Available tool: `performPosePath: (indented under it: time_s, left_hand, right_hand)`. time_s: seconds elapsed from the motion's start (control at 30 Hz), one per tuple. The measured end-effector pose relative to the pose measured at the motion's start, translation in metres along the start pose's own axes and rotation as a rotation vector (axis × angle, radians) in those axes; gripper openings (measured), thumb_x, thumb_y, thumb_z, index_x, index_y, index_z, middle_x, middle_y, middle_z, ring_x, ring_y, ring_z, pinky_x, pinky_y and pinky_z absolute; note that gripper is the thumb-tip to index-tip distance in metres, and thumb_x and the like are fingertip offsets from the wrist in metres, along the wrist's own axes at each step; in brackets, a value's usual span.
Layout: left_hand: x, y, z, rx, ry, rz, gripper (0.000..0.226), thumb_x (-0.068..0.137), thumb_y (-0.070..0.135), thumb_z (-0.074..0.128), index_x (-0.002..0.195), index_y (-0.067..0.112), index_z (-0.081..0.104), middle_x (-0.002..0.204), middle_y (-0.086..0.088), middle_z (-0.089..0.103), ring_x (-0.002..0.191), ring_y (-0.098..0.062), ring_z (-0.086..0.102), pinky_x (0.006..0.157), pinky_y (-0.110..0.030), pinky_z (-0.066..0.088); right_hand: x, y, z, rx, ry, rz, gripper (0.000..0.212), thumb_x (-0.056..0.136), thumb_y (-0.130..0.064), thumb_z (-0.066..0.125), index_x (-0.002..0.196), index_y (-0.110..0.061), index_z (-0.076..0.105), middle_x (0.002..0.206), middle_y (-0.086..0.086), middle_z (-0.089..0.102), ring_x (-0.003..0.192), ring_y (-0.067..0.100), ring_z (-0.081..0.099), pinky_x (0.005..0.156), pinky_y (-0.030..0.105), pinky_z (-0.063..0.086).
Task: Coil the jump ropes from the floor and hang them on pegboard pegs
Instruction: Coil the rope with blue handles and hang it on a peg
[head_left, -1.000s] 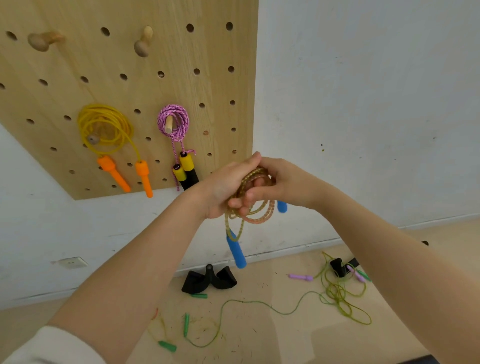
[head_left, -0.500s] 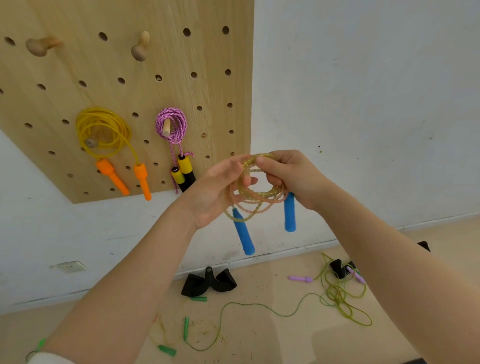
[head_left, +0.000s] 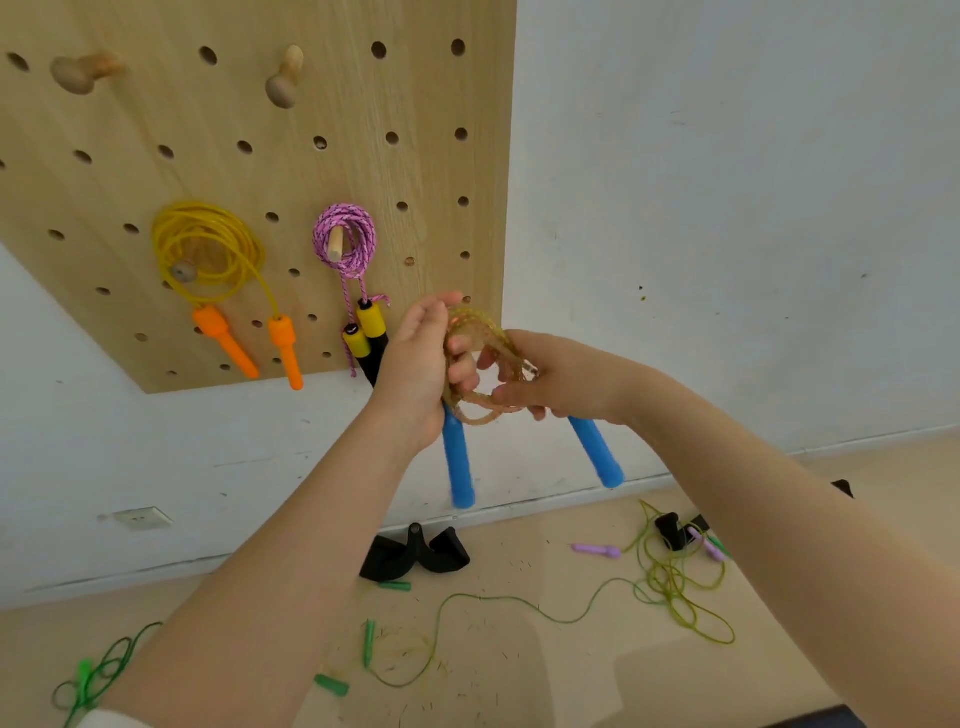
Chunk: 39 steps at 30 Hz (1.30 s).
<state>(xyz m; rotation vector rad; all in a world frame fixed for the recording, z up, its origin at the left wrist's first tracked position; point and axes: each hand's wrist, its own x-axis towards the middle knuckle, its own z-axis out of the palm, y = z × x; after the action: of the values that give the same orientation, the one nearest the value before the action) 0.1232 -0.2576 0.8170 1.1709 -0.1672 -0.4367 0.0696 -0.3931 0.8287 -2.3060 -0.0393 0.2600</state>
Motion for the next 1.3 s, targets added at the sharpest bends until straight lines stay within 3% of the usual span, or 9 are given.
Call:
performPosePath:
  time_s: [0.13,0.3,0.47,0.63,0.87,1.0,1.13,1.23,1.3]
  left_hand:
    - [-0.001,0.007,-0.015,0.280,-0.078,-0.043,0.022,0.088,0.028,0.060,0.103,0.015,0.052,0.042,0.012,0.032,0.036,-0.005,0.026,0.037,-0.018,0.027]
    - [0.002,0.014,-0.058,0.575,-0.049,-0.066,0.026,0.090,0.024,0.060,0.070,0.011,0.050,0.042,0.009,0.037,0.039,-0.009,0.037,0.047,-0.026,0.032]
    - [-0.001,0.007,-0.079,0.739,-0.023,-0.071,0.030,0.094,0.038,0.047,0.077,0.016,0.056,0.063,0.002,0.048,0.065,-0.012,0.048,0.057,-0.020,0.038]
    - [-0.011,0.006,-0.096,0.703,-0.025,-0.140,0.027,0.096,0.040,0.043,0.088,0.017,0.054,0.088,0.002,0.054,0.086,-0.016,0.057,0.085,-0.034,0.045]
    - [-0.026,0.019,-0.136,0.862,-0.075,-0.147,0.053,0.095,0.053,0.032,0.105,0.011,0.063,0.097,-0.004,0.061,0.085,-0.018,0.051,0.066,-0.026,0.037]
    - [-0.031,0.029,-0.159,0.791,-0.069,-0.115,0.047,0.095,0.053,0.033,0.118,0.022,0.061,0.115,0.001,0.063,0.109,-0.014,0.050,0.078,-0.031,0.035]
    - [-0.035,0.048,-0.176,0.721,-0.041,0.018,0.028,0.099,0.038,0.035,0.102,0.030,0.062,0.099,0.012,0.062,0.097,-0.003,0.051,0.086,-0.027,0.031]
    - [-0.037,0.061,-0.187,0.676,-0.036,0.073,0.028,0.099,0.036,0.036,0.085,0.033,0.060,0.082,0.010,0.061,0.074,0.004,0.056,0.075,-0.027,0.045]
    - [-0.037,0.065,-0.191,0.699,-0.120,0.106,0.027,0.098,0.039,0.038,0.096,0.029,0.064,0.094,0.008,0.066,0.087,-0.002,0.059,0.080,-0.028,0.047]
  right_hand:
    - [0.000,0.000,-0.004,-0.031,-0.013,0.056,0.018,0.088,-0.028,0.060,0.101,-0.015,0.058,0.079,-0.007,0.060,0.057,0.009,0.052,0.060,0.020,0.047]
    - [-0.007,0.013,-0.007,-0.133,-0.075,0.090,0.018,0.091,-0.029,0.054,0.092,-0.016,0.065,0.084,-0.007,0.068,0.082,0.013,0.058,0.086,0.031,0.042]
    - [0.013,-0.024,0.022,0.558,0.168,0.111,0.027,0.099,-0.024,0.037,0.080,-0.014,0.052,0.074,0.001,0.058,0.066,0.013,0.047,0.064,0.018,0.041]
    - [0.037,-0.062,0.053,1.188,0.086,0.176,0.016,0.095,-0.013,0.039,0.083,-0.011,0.050,0.073,0.004,0.049,0.064,0.013,0.047,0.066,0.023,0.042]
    - [0.045,-0.084,0.089,0.843,0.212,0.101,0.013,0.086,0.000,0.059,0.089,-0.012,0.057,0.083,0.004,0.055,0.072,0.011,0.060,0.063,0.015,0.055]
    - [0.049,-0.096,0.116,0.270,0.392,-0.125,0.015,0.081,-0.002,0.066,0.095,-0.007,0.064,0.091,0.006,0.062,0.083,0.019,0.060,0.079,0.029,0.054]
    - [0.056,-0.093,0.145,-0.399,0.500,-0.323,0.030,0.089,-0.037,0.046,0.108,-0.028,0.067,0.135,0.007,0.046,0.118,0.033,0.040,0.095,0.046,0.035]
    - [0.058,-0.101,0.153,-0.149,0.413,-0.247,0.037,0.092,-0.045,0.038,0.122,-0.029,0.054,0.152,0.007,0.023,0.137,0.026,0.022,0.111,0.044,0.022]
    - [0.062,-0.117,0.156,0.389,0.435,-0.209,0.035,0.093,-0.032,0.051,0.122,-0.021,0.035,0.142,0.014,0.033,0.124,0.024,0.045,0.107,0.044,0.036]
